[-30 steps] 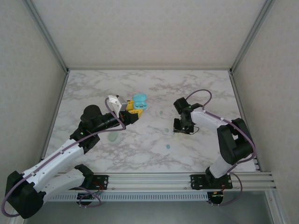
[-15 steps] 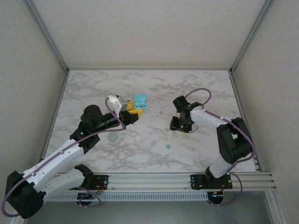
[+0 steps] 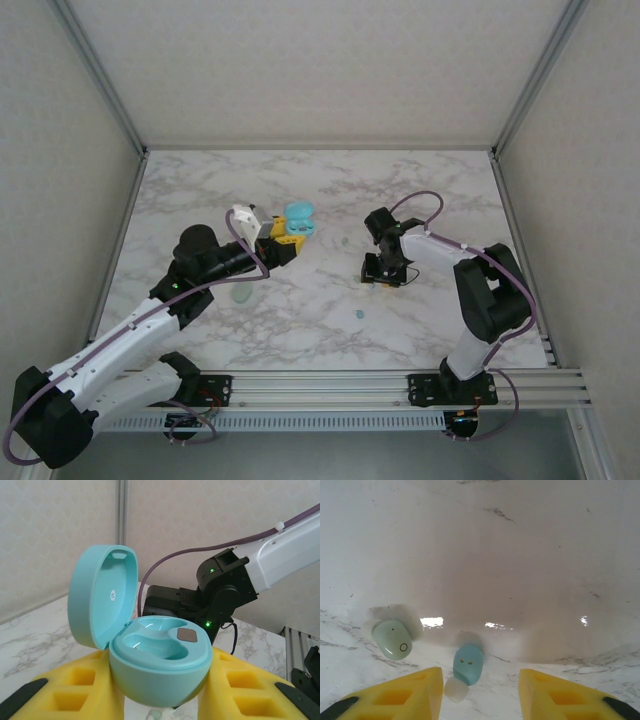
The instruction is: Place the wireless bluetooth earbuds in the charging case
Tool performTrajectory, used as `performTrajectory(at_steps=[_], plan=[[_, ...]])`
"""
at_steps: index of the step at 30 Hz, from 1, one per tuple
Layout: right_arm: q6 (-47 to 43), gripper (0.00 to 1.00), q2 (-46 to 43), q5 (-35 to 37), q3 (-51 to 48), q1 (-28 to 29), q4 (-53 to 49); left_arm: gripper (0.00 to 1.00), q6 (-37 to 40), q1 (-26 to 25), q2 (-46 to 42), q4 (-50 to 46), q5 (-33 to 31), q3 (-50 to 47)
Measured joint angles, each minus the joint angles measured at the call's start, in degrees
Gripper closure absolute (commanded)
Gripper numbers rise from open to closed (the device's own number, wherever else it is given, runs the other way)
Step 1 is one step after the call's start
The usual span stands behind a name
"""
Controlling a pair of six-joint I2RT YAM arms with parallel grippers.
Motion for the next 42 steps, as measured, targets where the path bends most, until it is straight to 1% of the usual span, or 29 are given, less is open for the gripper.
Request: performTrajectory(at_steps=[13,22,31,36,42], plan=[[-0.20,0.59,-0.55,2.03,-0.15,-0.20,-1.33,0.81,0.00,0.00,0.00,-0.24,0.00,0.00],[-1.07,0.60,-0.94,2.45,-0.22,-1.57,-1.33,0.81,0.00,0.00,0.00,-0.24,0.00,0.00],[-2.99,0.65,-0.55,2.03,-0.02,-2.16,-1.29,0.81,0.00,0.00,0.00,-0.24,0.00,0.00],[-3.06,0.64,-0.59,2.05,-0.02,-2.16,-1.31,0.81,0.00,0.00,0.00,-0.24,-0.02,0.00],[-4.66,0.59,-3.32,2.03,-0.02,-2.16,-1.27,0.81,0.00,0.00,0.00,-0.24,0.00,0.02]])
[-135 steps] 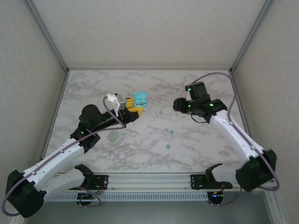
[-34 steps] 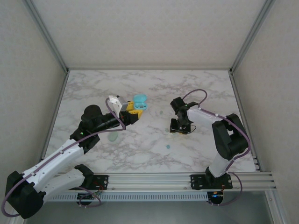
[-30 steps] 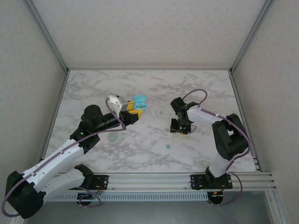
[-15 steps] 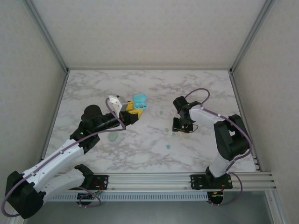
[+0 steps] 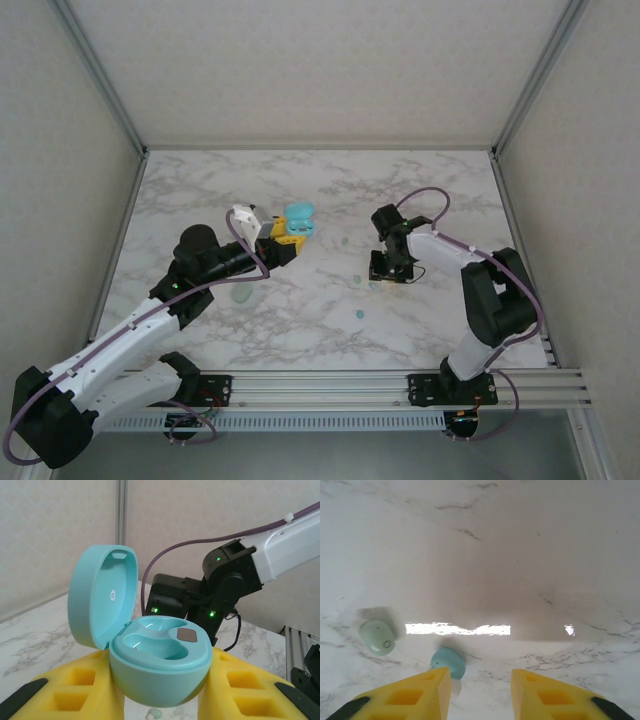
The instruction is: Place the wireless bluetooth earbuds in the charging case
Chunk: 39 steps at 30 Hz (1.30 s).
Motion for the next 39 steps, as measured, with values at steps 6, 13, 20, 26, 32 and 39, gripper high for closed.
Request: performTrajectory(at_steps=[6,13,20,26,32,39], plan=[[-5.20,0.53,-2.45,-2.38,1.16,0.37,-0.24,0.81,0.00,0.00,-0.02,-0.02,-0.13,0.02],[-11.32,0.53,-0.28,-2.45,2.62,3.19,-1.79,0.81,0.00,0.00,-0.26,-0.09,-1.05,0.02],[-15.06,0.59,4.20,-1.05,3.98,3.89,-3.37,0.81,0.00,0.00,-1.42,-0.48,-1.29,0.02],[-16.50,0.64,6.78,-1.09,5.09,4.33,-3.63,0.81,0.00,0.00,-1.55,-1.25,-1.29,0.02],[-16.63,0.71,8.41,-1.07,5.35,4.42,-3.76,0.81,0.00,0.00,-1.55,-1.64,-1.29,0.02],[-16.15,0.74,8.68,-1.14,5.27,4.42,-3.65,0.81,0.00,0.00,-1.55,-1.68,-1.31,0.02]])
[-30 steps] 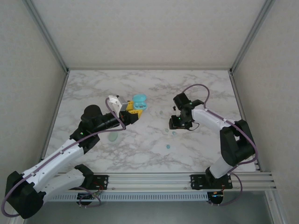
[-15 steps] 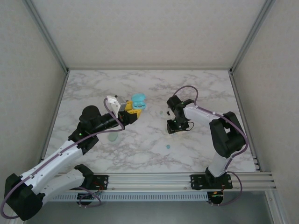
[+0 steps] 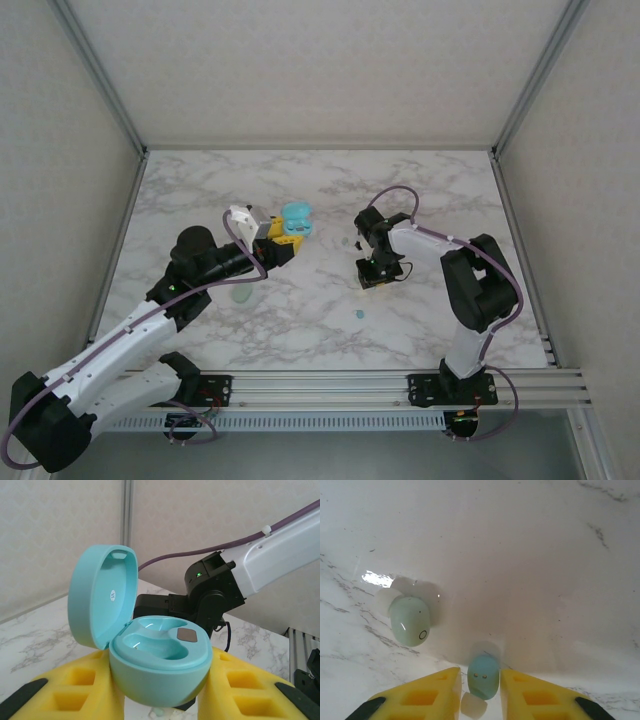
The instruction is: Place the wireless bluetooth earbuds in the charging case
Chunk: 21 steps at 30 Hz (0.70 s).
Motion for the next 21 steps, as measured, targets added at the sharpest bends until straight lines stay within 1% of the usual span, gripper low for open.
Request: performTrajectory(at_steps=[3,7,14,16,20,21], plan=[[0.66,0.75,-0.15,-0.83,-0.55,0.00,0.44,0.81,0.00,0.00,0.00,0.00,0.00,0.00],[2.29,0.75,-1.90,-5.03,-3.23,-0.57,2.64,0.81,0.00,0.00,0.00,-0.02,0.00,0.00],[5.42,0.73,-5.66,-15.37,-9.49,-5.88,8.31,0.81,0.00,0.00,0.02,0.00,0.02,0.02],[5.97,0.71,-5.73,-16.76,-10.58,-6.75,9.25,0.81,0.00,0.00,0.07,0.00,0.02,0.04],[6.47,0.71,-5.79,-17.29,-11.74,-8.26,9.86,0.81,0.00,0.00,0.11,0.00,0.02,0.07],[6.64,0.70,-5.90,-17.25,-11.80,-8.61,9.84,0.81,0.00,0.00,0.11,0.00,0.02,0.07]])
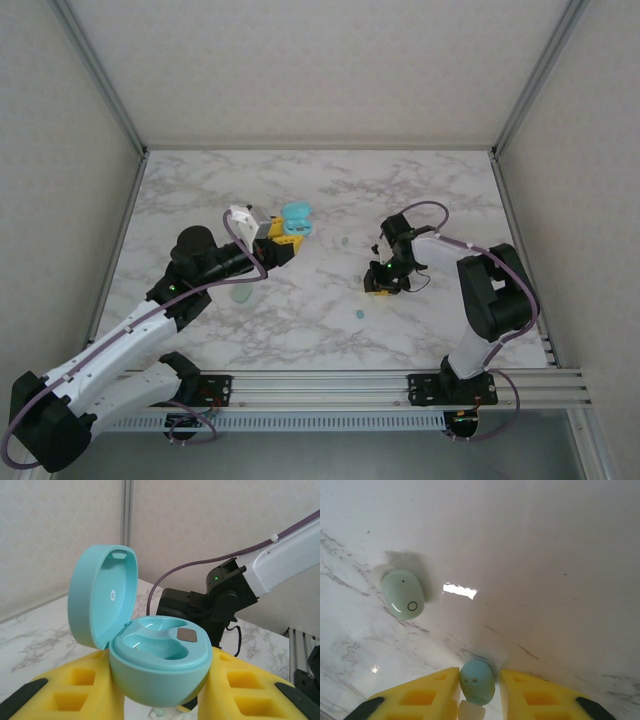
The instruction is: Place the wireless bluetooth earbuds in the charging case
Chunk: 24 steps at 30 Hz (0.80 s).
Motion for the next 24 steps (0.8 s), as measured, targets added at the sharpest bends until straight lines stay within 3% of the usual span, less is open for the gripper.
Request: performTrajectory(at_steps=[24], plan=[[0.44,0.61,-3.91,9.35,-0.63,-1.05,-3.91,0.81,-0.02,-0.22,1.20,0.00,0.02,0.33]])
